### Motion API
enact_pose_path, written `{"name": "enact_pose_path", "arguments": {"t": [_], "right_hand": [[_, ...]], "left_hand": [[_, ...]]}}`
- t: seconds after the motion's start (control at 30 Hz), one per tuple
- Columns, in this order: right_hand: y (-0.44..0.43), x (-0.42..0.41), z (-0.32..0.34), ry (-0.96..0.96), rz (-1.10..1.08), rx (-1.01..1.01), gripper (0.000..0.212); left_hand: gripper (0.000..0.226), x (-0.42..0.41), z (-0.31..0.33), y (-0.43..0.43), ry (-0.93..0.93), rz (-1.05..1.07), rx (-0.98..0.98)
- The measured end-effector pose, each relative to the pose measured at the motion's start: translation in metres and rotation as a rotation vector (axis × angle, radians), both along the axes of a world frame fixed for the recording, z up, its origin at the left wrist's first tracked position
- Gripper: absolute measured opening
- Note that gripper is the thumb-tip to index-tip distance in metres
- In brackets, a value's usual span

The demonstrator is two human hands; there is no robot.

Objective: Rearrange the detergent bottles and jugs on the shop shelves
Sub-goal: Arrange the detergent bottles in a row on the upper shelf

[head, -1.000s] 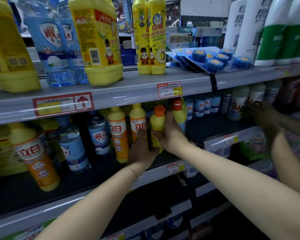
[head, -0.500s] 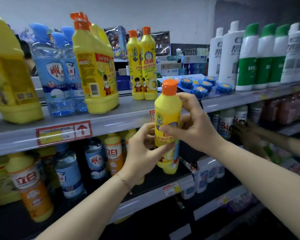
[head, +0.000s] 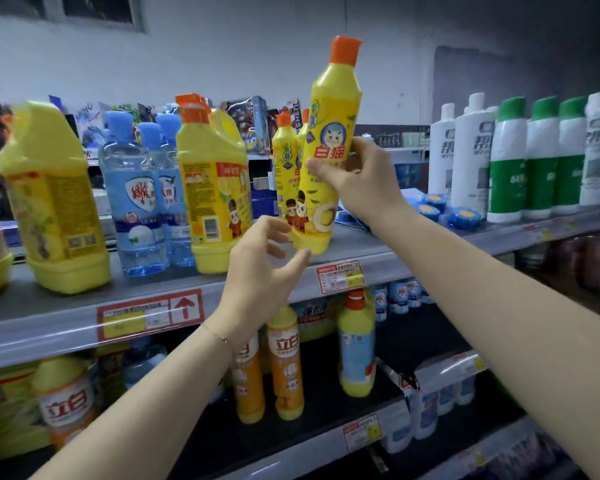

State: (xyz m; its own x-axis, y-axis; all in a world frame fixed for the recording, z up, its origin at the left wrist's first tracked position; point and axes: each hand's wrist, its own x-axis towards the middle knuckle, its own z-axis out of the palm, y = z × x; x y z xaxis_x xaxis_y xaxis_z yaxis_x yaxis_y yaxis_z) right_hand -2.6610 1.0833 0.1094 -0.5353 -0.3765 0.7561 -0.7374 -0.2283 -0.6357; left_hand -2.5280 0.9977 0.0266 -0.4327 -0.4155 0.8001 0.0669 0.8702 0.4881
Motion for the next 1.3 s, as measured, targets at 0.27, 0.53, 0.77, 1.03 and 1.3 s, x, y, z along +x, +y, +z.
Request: {"name": "enact_pose_path", "arguments": {"t": [0.27, 0.53, 0.77, 1.03, 1.3], "right_hand": [[-0.056, -0.017, -0.002, 0.017, -0.13, 0.301, 0.054], [-0.063, -0.023, -0.011, -0.013, -0.149, 0.309, 0.071], [-0.005, 0.022, -0.1, 0.58, -0.257, -0.126, 0.016], [-0.003, 0.012, -0.217, 0.411, -0.113, 0.694, 0.04], [-0.051, 0.008, -0.249, -0.29, 0.302, 0.722, 0.067]], "left_hand": [[0.015, 0.03, -0.048, -0.018, -0.233, 0.051, -0.656], [0.011, 0.029, -0.088, -0.011, -0.294, 0.033, -0.795], [0.029, 0.01, -0.128, -0.013, -0.622, 0.159, -0.374], [0.048, -0.005, -0.167, -0.028, -0.563, 0.251, -0.047], [0.064, -0.002, -0.19, -0.055, -0.165, 0.374, 0.228]]}}
